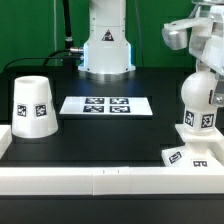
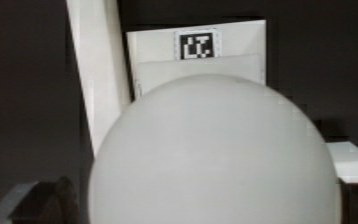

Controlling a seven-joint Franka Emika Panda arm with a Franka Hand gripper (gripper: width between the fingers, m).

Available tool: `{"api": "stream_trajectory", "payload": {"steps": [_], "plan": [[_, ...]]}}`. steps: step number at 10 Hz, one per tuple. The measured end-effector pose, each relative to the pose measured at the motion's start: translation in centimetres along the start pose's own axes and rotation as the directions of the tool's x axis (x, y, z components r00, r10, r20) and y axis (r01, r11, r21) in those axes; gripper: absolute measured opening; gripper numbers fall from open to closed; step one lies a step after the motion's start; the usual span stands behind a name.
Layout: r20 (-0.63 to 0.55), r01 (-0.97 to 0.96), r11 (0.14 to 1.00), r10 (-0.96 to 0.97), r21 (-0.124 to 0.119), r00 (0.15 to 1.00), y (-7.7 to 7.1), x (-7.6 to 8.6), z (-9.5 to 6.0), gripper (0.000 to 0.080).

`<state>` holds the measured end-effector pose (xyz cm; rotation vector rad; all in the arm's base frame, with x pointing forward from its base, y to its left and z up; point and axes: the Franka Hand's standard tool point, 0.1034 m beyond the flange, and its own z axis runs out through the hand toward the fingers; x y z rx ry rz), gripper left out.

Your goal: Assemble lamp

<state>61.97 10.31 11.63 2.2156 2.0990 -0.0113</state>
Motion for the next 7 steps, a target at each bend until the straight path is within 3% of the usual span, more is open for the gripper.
{"api": "stream_trajectory", "payload": {"steps": [1,2,7], "plan": [[0.006,0.087,0.996,-0.087,-0.001,0.996,0.04,-0.24,0.02,0.0699],[0.010,0.110,0.994,-0.110,-0.001,0.994,0.08,-0.42,0.04,0.0574],[0.010,0.069,0.998,-0.069,-0.002,0.998,0.10,-0.46,0.04,0.0574]]}}
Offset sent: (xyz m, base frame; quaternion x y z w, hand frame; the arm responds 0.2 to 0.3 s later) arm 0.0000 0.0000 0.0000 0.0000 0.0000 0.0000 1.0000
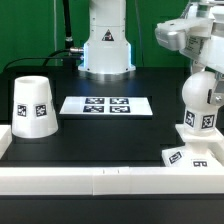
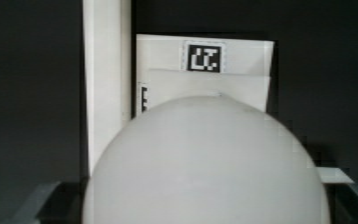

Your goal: Assemble lamp

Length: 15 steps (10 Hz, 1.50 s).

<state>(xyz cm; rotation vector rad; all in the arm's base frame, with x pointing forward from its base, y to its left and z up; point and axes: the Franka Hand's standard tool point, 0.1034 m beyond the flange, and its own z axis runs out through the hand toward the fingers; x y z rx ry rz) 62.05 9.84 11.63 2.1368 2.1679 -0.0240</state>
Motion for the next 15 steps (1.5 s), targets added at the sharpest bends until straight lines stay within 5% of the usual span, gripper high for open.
{"api": "stream_trajectory", "payload": {"steps": [3,6,9,13,15], "plan": [[-0.002,-0.286,0.958,0.286,0.005,0.958,-0.07,0.04,0.01,0.0575],[-0.010,-0.570,0.822,0.570,0.008,0.822,0.05,0.04,-0.15,0.0576],[-0.008,-0.676,0.737,0.676,0.006,0.737,0.12,-0.14,-0.25,0.0576],[-0.011,-0.887,0.461,0.887,0.011,0.461,0.42,-0.61,-0.60,0.0576],[-0.011,-0.892,0.452,0.892,0.011,0.452,0.44,-0.66,-0.56,0.0576]]}}
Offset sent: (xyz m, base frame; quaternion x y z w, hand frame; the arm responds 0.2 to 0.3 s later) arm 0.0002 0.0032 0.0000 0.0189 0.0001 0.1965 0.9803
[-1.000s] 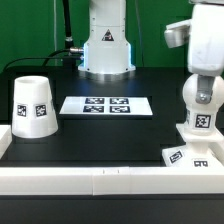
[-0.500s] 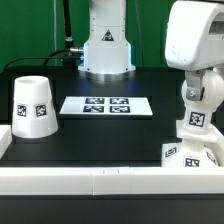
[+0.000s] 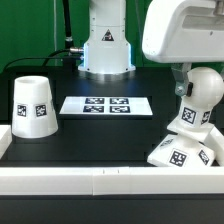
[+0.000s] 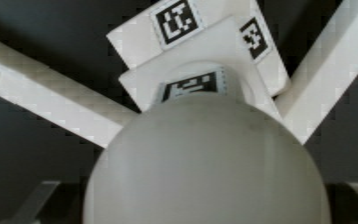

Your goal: Assemble lamp

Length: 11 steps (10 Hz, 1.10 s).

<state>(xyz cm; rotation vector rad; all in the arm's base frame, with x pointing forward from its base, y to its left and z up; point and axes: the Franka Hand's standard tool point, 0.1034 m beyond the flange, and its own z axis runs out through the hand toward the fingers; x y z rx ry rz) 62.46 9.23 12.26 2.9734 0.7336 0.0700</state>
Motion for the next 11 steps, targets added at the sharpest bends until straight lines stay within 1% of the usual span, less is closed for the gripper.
{"api": "stream_trajectory", "payload": {"steps": [1,2,3,5,6,7,11], "plan": [[0.000,0.002,1.000,-0.002,0.000,1.000,0.0,0.0,-0.1,0.0667],[-0.001,0.029,1.000,-0.029,-0.002,1.000,0.2,-0.5,-0.7,0.0667],[-0.004,0.062,0.998,-0.062,-0.008,0.998,1.0,-1.7,-2.0,0.0693],[-0.003,0.106,0.994,-0.106,-0.017,0.994,2.9,-4.5,-3.9,0.0698],[-0.004,0.092,0.996,-0.092,-0.023,0.996,3.7,-5.3,-4.4,0.0699],[-0.010,0.064,0.998,-0.064,-0.025,0.998,3.4,-5.4,-4.9,0.0699],[-0.005,0.078,0.997,-0.078,-0.022,0.997,3.4,-5.5,-4.5,0.0699]]}}
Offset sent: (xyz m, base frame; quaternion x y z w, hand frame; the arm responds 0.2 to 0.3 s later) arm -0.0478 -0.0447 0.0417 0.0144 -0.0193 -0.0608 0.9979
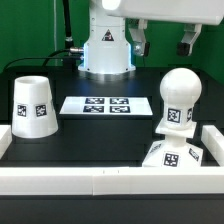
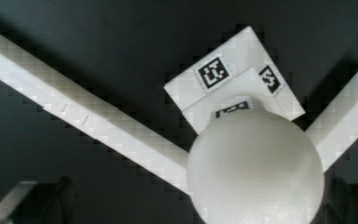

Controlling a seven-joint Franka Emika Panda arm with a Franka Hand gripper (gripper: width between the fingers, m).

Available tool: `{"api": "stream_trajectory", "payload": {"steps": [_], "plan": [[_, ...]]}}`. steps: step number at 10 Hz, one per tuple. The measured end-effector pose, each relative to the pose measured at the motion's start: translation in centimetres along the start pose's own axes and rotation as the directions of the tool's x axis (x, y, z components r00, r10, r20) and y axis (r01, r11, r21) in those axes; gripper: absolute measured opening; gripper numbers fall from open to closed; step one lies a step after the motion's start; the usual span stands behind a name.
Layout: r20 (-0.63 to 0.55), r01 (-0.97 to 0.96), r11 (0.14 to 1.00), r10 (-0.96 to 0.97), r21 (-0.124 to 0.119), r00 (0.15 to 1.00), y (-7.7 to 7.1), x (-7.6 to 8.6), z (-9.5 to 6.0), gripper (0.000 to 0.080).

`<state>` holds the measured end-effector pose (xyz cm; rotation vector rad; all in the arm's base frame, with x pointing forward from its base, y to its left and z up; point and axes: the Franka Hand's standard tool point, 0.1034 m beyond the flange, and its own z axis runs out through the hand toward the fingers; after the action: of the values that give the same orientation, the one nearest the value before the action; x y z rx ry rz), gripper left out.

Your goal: Assemble lamp

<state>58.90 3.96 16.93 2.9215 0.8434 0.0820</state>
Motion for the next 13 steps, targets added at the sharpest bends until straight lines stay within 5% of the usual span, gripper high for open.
{"api": "stream_trajectory", "payload": {"steps": [4,8,11,13], "plan": [[0.035,0.126,0.990,-0.128,0.056,0.991,5.8,-8.1,1.9,0.0699],[0.036,0.122,0.991,-0.125,0.061,0.992,5.9,-8.3,2.1,0.0699],[0.052,0.103,0.991,-0.107,0.081,0.993,8.8,-12.9,2.6,0.0699],[0.057,0.099,0.992,-0.104,0.084,0.993,9.3,-13.7,2.9,0.0699]]}}
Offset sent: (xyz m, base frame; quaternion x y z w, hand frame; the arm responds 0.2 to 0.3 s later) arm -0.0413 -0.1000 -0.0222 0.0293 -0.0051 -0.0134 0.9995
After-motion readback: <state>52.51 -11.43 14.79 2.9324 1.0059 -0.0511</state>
